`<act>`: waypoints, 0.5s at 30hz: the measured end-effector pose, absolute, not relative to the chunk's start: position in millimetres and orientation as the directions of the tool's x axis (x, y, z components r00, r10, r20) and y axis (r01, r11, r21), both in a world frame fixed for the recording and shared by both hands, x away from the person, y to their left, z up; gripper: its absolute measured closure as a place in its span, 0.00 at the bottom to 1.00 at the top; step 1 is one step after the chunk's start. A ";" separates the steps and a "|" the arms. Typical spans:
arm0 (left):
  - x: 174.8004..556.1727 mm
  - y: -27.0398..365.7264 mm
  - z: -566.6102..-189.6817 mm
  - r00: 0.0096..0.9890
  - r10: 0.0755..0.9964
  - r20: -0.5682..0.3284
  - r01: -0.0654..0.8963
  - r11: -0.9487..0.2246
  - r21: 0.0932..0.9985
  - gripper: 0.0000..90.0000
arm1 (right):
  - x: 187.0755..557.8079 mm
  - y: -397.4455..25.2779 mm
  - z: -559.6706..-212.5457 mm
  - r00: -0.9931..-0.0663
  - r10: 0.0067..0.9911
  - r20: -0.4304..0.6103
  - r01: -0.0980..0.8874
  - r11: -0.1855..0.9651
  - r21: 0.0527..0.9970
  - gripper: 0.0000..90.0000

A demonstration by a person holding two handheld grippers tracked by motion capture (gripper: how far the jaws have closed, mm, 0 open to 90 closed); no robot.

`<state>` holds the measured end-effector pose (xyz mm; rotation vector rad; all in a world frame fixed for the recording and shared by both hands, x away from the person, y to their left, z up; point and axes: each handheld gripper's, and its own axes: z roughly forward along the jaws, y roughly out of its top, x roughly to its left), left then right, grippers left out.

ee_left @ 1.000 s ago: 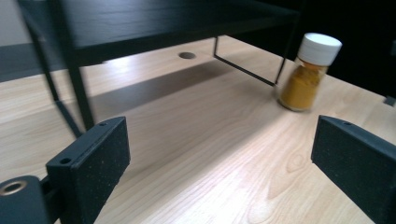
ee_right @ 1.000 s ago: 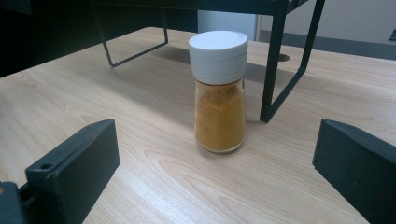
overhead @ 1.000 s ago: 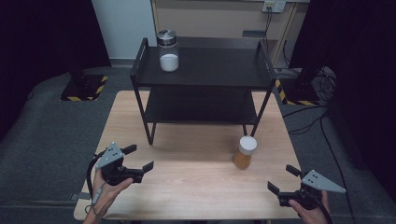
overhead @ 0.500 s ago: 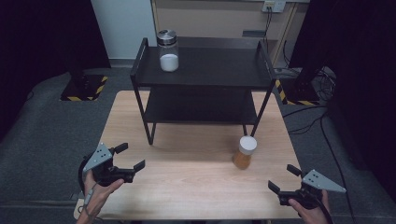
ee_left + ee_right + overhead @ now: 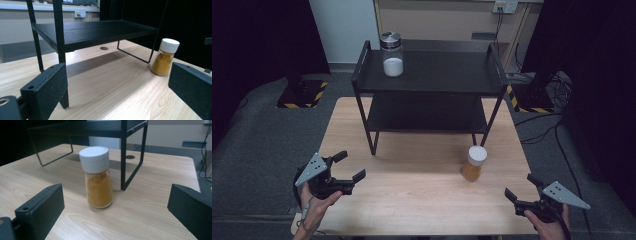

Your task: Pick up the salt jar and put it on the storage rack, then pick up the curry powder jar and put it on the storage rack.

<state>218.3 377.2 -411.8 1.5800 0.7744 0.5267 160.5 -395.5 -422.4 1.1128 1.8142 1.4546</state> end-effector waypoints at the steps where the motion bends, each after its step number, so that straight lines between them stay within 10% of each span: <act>1: 218.3 376.7 -411.2 0.670 0.736 -0.091 0.183 -0.045 0.982 0.01 | 159.9 -395.6 -422.5 -0.497 0.865 0.075 0.259 0.065 0.964 0.01; 15: 219.2 372.7 -409.9 0.683 0.726 -0.075 0.185 -0.073 0.980 0.01 | 159.1 -397.1 -423.2 -0.502 0.862 0.076 0.244 0.057 0.968 0.01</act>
